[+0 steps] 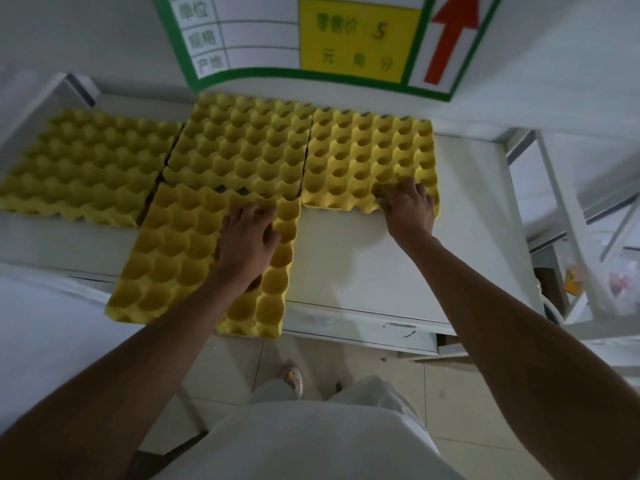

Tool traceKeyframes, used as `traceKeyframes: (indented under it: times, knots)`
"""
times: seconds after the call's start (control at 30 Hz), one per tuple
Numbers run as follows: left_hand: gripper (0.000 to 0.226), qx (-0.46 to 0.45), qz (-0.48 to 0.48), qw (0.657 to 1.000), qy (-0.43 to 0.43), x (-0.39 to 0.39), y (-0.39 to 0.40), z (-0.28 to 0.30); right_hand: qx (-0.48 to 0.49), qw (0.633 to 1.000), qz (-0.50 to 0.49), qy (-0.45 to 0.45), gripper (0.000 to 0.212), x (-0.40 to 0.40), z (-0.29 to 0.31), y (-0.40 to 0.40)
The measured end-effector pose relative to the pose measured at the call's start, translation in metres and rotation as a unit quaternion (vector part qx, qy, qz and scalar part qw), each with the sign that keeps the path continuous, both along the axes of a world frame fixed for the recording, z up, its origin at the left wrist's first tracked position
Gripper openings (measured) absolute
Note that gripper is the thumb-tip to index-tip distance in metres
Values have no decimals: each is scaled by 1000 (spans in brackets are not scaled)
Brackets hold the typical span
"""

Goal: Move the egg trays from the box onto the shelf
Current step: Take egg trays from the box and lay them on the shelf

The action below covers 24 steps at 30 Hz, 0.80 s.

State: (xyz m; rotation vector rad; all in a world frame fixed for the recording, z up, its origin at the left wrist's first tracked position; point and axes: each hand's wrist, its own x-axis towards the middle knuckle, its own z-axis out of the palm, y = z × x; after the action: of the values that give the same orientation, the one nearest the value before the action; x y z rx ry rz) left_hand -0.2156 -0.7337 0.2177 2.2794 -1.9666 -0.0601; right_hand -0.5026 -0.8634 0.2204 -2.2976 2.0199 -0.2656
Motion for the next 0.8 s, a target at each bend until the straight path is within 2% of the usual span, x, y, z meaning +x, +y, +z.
traceKeyframes:
  times: [0.07, 0.13, 0.27, 0.37, 0.43, 0.53, 0.63, 0.7, 0.8]
  knots:
    - [48, 21, 3, 1000, -9, -3, 1, 8, -20, 1000, 7, 2, 45, 0, 5, 10]
    - [46, 22, 20, 999, -16, -7, 4, 17, -30, 997, 54, -36, 54, 7, 13, 29]
    - [51, -41, 92, 994, -41, -19, 46, 33, -49, 961, 259, -81, 51, 43, 7, 100]
    - [58, -65, 198, 978, -5, -30, 129, 40, -19, 917, 384, -104, 51, 70, 0, 173]
    - [55, -66, 288, 955, 2, -40, 210, 37, -12, 878, 466, -108, 52, 81, -2, 222]
    - [51, -54, 404, 913, -3, -58, 349, 30, -2, 824, 562, -68, 56, 95, -2, 288]
    - [54, 34, 526, 849, 31, -82, 469, 20, 19, 774, 633, -26, 52, 119, -7, 356]
    - [59, 87, 569, 816, 56, -103, 530, 10, 36, 742, 669, -26, 46, 137, -16, 403]
    - [57, 77, 636, 762, 96, -134, 599, -5, 88, 678, 728, 54, 49, 165, -32, 471]
